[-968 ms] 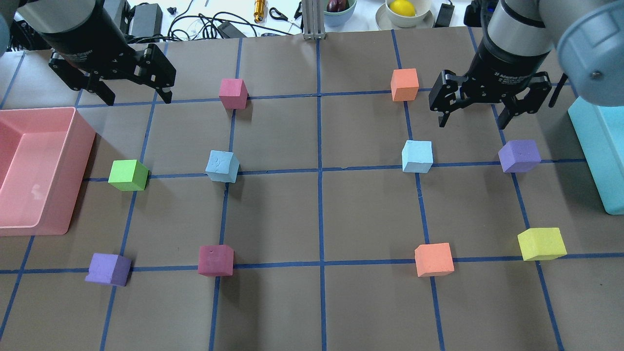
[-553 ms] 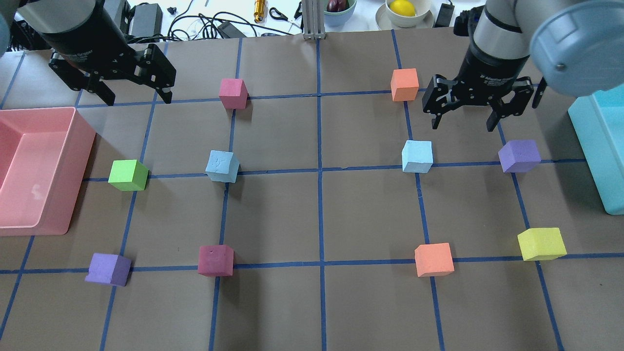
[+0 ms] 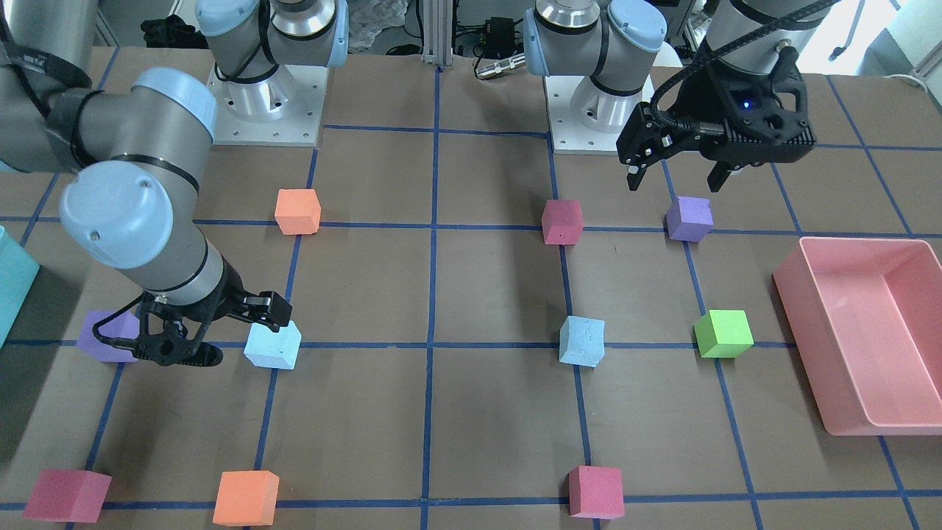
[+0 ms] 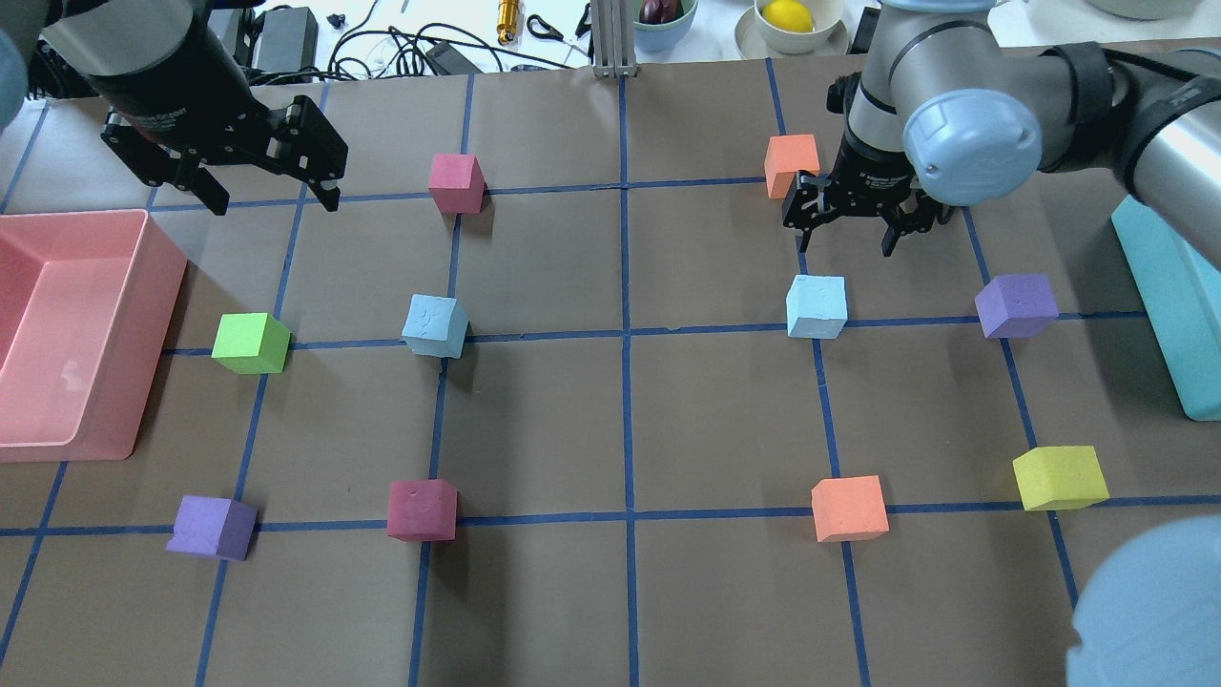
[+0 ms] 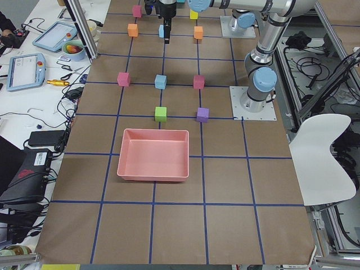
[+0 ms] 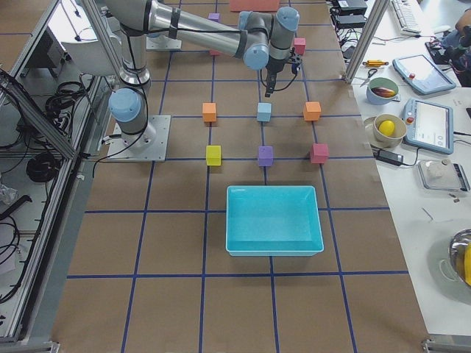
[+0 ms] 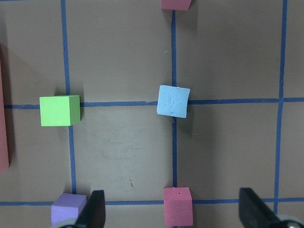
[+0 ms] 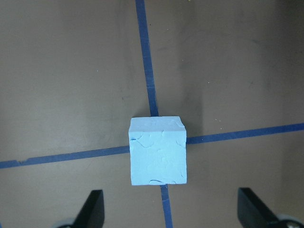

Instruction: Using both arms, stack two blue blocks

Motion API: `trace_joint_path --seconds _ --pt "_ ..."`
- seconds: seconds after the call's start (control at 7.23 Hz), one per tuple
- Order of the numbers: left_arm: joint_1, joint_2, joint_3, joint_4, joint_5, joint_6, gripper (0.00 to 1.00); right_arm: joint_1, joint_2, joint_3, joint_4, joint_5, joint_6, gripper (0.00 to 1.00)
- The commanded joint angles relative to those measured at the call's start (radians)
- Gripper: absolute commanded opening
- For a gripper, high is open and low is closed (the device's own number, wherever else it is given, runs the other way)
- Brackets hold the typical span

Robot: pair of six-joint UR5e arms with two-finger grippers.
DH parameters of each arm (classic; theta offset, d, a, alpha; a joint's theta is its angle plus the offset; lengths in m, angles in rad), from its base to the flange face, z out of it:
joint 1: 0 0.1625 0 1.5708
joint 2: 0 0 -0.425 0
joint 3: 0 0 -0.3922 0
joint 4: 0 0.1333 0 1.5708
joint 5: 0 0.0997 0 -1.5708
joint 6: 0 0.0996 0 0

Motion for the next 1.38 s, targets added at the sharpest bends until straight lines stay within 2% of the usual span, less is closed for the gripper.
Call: trace_joint_path --seconds 0.0,0.14,0.55,0.83,1.11,1.24 --pt "-0.002 0.003 -0.015 0.005 0.0 -0.003 1.0 0.0 0.049 0.077 -0.041 0.004 -0.002 1.0" --pt "-0.002 -0.003 -0.012 0.007 -0.001 -0.005 1.0 0.0 0.061 0.104 -0.108 0.004 0.002 1.0" --pt "-0.005 0.002 -0.044 0.008 0.0 -0.002 1.0 0.001 0.103 0.125 -0.144 0.005 -0.004 1.0" --pt "-0.009 0.0 -0.052 0.008 -0.001 0.001 1.0 0.0 0.103 0.121 -0.161 0.021 -0.002 0.01" --pt "-0.011 -0.02 -0.079 0.013 0.011 0.003 1.0 0.016 0.092 0.087 -0.195 0.019 0.01 0.0" --pt "-0.011 -0.036 -0.086 0.057 -0.001 0.014 1.0 0.076 0.09 0.0 -0.177 0.036 0.057 0.0"
